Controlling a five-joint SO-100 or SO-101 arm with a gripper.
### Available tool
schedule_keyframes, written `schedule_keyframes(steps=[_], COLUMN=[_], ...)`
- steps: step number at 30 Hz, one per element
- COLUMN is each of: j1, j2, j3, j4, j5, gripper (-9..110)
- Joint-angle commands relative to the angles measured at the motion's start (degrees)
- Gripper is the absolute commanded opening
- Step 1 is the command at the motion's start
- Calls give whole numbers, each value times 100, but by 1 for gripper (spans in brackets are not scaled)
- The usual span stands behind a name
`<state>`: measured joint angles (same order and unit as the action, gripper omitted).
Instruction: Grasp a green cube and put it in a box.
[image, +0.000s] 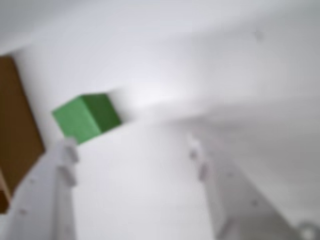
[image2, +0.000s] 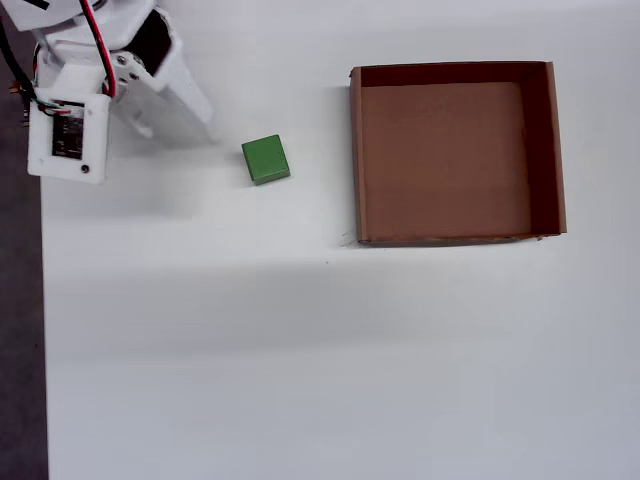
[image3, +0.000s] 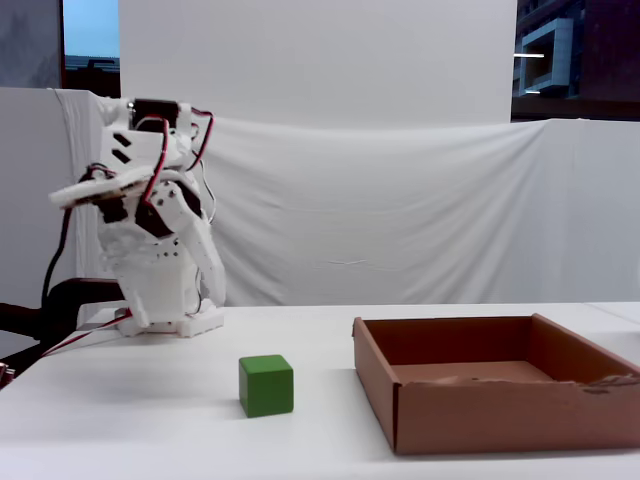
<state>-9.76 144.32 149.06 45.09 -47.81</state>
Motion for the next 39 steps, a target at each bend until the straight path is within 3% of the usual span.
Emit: schedule_keyframes(steps=[1,18,39], j1=[-123,-1072,-1310], j2=[-404,-2865,-4351], j3=[-519,-2153,-2979], j4=[-123,308,149], j5=[-158,-1090,-1608], gripper=[31,30,30])
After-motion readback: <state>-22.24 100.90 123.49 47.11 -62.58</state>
